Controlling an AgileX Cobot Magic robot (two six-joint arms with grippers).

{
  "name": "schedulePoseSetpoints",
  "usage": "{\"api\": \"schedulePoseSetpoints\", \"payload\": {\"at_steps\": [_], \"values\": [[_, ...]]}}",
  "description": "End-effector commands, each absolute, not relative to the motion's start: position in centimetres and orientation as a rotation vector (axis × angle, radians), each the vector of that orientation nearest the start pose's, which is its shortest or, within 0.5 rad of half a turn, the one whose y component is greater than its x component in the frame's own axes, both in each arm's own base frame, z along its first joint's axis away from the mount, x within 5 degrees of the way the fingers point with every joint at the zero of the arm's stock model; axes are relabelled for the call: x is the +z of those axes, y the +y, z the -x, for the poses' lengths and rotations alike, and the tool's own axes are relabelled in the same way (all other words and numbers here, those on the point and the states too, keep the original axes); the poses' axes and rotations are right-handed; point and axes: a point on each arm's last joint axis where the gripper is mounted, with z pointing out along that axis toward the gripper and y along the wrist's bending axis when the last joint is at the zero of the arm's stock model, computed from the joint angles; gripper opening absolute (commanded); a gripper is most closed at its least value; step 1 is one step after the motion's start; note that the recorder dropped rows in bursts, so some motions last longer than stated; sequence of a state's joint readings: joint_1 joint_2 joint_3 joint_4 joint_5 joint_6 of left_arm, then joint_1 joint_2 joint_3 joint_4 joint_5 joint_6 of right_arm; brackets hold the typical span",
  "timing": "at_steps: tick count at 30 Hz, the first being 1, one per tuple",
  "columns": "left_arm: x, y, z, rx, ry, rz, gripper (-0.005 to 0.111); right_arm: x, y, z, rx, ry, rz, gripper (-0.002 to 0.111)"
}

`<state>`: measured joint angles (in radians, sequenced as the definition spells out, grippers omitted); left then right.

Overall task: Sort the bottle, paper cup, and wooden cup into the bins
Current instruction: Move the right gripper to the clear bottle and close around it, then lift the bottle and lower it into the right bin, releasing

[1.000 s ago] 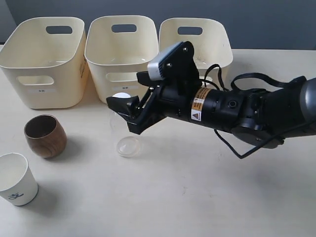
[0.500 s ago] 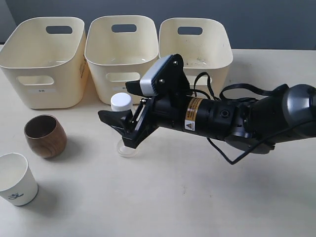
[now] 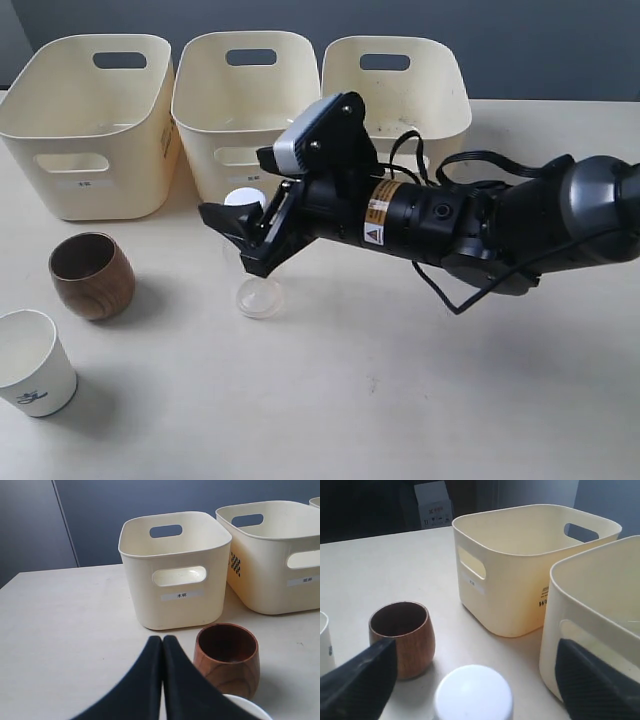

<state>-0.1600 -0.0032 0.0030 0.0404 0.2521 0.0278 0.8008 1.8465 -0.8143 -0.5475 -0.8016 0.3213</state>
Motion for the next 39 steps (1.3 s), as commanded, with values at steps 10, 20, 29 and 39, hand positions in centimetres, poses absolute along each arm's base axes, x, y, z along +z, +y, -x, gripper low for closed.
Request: {"api": "schedulePoseSetpoints", "payload": {"at_steps": [10, 20, 29, 39], "values": [[19.2, -0.8, -5.5, -0.063, 1.712, -0.190, 0.000, 16.0, 28.8, -23.1, 0.857, 1.593, 1.037, 0.080], [19.2, -0.8, -5.5, -0.063, 1.712, -0.190, 0.000, 15.8, 28.7, -23.2, 0.841, 1.618, 1.032, 0.060], [19.2, -0.8, -5.5, -0.063, 1.712, -0.190, 0.000, 15.6, 28.6, -23.2, 0.827, 1.637, 1.037, 0.001], [19.2, -0.8, -5.5, -0.063, 1.712, -0.190, 0.000, 18.6, 28.5, -23.0, 0.866, 1.529, 0.985, 0.000]]}}
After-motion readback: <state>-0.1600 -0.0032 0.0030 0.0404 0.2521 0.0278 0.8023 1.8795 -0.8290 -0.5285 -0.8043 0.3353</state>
